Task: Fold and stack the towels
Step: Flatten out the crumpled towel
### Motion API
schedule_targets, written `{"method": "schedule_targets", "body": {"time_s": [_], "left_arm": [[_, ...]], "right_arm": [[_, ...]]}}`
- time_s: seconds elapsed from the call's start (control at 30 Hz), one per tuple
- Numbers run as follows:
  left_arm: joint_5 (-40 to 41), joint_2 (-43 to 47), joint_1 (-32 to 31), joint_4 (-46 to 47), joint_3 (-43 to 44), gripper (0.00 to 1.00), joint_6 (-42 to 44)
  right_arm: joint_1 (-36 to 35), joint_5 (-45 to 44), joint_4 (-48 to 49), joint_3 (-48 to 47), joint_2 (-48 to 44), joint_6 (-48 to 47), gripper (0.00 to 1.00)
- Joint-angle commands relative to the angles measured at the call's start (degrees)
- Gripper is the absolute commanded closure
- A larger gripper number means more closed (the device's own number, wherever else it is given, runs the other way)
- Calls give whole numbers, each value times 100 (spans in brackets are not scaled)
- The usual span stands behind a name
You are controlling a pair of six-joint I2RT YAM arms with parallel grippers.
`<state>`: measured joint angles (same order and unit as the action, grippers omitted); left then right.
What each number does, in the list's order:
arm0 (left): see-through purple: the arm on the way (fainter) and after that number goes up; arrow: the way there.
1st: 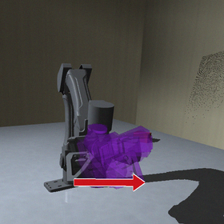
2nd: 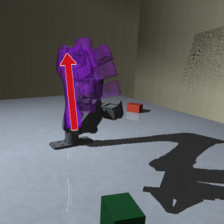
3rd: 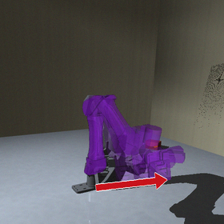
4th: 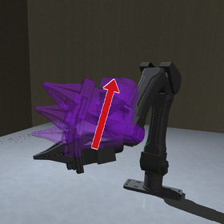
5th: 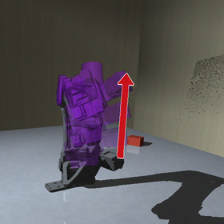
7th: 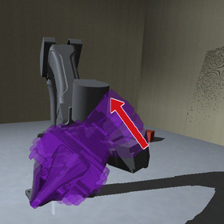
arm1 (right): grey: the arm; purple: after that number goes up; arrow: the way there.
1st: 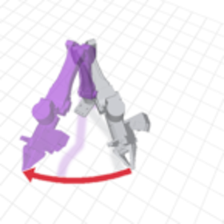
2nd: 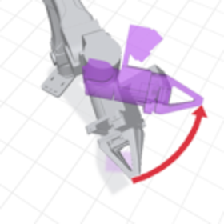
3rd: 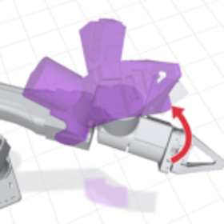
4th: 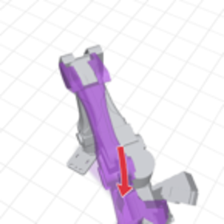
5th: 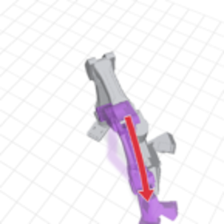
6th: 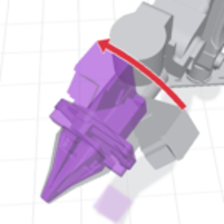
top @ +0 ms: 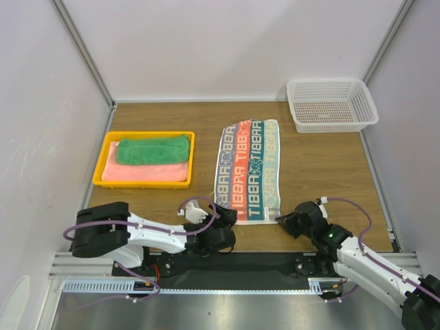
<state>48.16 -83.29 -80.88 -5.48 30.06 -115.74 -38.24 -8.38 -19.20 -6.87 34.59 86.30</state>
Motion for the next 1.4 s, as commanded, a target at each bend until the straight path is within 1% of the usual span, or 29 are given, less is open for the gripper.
{"method": "schedule_targets", "body": {"time_s": [0.0, 0.17, 0.37, 0.43, 0.6, 0.7, 0.8, 0.83, 0.9, 0.97, 1.0, 1.03, 1.17, 1.23, 1.33, 1.37], "left_arm": [[211, -346, 11, -1429, -299, 13, -2452], [421, -416, 11, -1202, -458, 18, -2734], [641, -496, 11, -1377, -528, 19, -3182], [712, -487, 11, -1325, -580, 19, -3200], [1011, -338, 20, -772, -817, 23, -2656], [967, -223, 20, -455, -941, 23, -2383], [941, -179, 20, -192, -976, 23, -2111], [932, -179, 20, -86, -985, 22, -1893], [906, -188, 20, 335, -1063, 20, -1681], [652, -127, 37, 529, -1151, 20, -1451], [555, -83, 37, 974, -1274, 19, -1347], [397, -30, 46, 1117, -1310, 19, -1128], [142, 111, 46, 1189, -1301, 17, -846], [10, 198, 46, 1031, -1284, 16, -871], [-307, 478, 20, 592, -1222, 16, -897], [-368, 576, -6, 313, -1205, 16, -863]], "right_arm": [[18, -58, -57, -174, -49, -70, 100], [18, -102, -49, -165, -49, -70, 100], [27, -102, -14, -183, 21, -70, 100], [27, -111, 13, -200, 57, -70, 100], [27, -111, 22, -218, 153, -70, 100], [27, -120, 57, -227, 215, -70, 100], [27, -128, 92, -235, 259, -87, 100], [27, -111, 101, -235, 294, -87, 100], [27, -111, 118, -244, 312, -96, 100], [27, -111, 83, -253, 312, -87, 100], [27, -102, 66, -279, 312, -105, 100], [27, -111, 22, -288, 303, -105, 100], [27, -129, 30, -288, 276, -96, 100], [27, -111, 13, -306, 285, -105, 100], [36, -128, -57, -332, 259, -105, 100], [27, -120, -66, -341, 259, -96, 100]]}}
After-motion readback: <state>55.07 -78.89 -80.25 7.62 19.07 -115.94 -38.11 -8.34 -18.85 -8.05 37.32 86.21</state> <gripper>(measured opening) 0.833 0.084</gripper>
